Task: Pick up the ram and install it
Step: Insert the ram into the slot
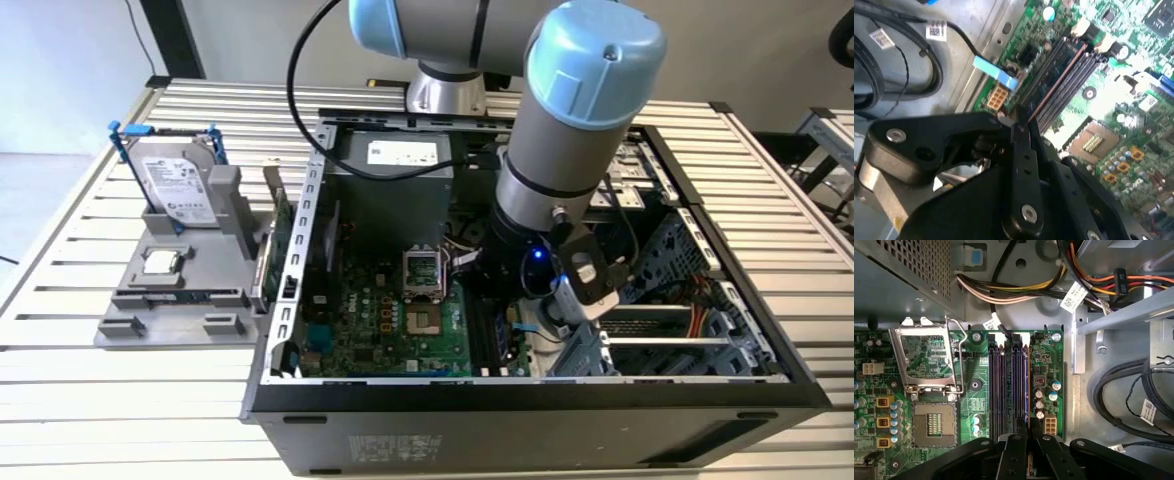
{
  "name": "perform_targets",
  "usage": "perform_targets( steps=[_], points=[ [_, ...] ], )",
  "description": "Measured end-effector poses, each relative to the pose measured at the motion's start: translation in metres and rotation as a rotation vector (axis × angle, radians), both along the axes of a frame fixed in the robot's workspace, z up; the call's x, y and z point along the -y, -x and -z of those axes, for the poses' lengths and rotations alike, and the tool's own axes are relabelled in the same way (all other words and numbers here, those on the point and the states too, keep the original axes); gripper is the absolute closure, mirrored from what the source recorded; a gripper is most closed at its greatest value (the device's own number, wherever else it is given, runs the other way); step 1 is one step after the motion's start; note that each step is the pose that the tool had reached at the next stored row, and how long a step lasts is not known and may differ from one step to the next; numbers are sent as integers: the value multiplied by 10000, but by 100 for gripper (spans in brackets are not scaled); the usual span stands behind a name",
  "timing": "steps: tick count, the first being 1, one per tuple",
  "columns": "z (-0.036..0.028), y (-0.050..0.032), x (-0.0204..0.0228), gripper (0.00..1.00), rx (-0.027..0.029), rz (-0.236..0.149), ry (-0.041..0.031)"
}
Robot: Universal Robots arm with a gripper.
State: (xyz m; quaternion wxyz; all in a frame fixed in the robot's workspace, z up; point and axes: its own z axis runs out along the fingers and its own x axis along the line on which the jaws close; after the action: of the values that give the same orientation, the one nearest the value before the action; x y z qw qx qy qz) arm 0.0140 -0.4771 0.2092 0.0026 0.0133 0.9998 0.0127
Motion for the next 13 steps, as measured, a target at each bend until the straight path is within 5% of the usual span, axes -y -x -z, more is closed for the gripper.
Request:
perform_targets(
  steps=[13],
  points=[
    [51, 1, 0, 100, -8, 1, 1]
  ],
)
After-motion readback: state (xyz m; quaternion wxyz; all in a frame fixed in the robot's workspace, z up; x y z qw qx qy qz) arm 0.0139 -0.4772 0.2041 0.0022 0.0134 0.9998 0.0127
